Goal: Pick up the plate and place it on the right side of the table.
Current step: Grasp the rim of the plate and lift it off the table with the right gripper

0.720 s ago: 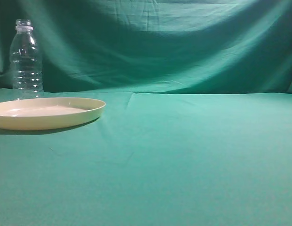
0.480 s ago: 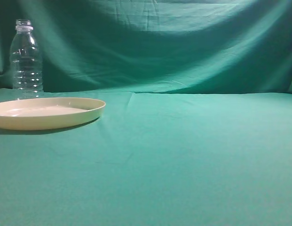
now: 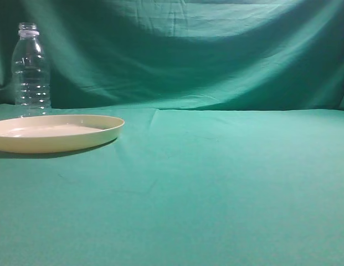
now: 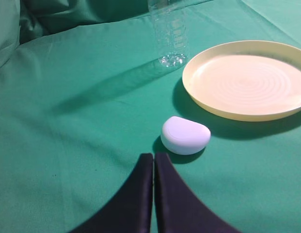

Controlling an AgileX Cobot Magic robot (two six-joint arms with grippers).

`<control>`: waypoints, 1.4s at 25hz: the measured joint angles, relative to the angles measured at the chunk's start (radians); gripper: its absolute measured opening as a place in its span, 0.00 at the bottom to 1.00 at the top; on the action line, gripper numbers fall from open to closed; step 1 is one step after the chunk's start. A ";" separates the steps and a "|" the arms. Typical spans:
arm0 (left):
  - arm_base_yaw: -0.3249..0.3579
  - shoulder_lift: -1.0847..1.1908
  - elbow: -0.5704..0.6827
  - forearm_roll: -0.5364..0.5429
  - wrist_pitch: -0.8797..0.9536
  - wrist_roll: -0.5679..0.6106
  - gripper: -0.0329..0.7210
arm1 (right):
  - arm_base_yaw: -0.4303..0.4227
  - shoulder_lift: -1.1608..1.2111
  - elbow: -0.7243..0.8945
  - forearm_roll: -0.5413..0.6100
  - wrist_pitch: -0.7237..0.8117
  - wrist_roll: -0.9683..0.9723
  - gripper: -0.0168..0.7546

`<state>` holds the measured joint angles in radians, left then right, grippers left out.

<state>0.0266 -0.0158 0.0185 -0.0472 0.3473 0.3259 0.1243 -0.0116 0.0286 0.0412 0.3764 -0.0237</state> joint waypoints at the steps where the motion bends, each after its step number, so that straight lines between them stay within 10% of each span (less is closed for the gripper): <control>1: 0.000 0.000 0.000 0.000 0.000 0.000 0.04 | 0.000 0.000 0.000 0.000 0.000 0.000 0.02; 17: 0.000 0.000 0.000 0.000 0.000 0.000 0.04 | 0.000 0.000 0.000 -0.021 -0.645 0.165 0.02; 28: 0.000 0.000 0.000 0.000 0.000 0.000 0.04 | 0.000 0.360 -0.401 -0.050 -0.020 0.186 0.02; 35: 0.000 0.000 0.000 0.000 0.000 0.000 0.04 | 0.000 0.636 -0.513 -0.001 0.118 0.180 0.02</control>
<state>0.0266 -0.0158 0.0185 -0.0472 0.3473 0.3259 0.1243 0.6246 -0.4840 0.0399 0.4947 0.1565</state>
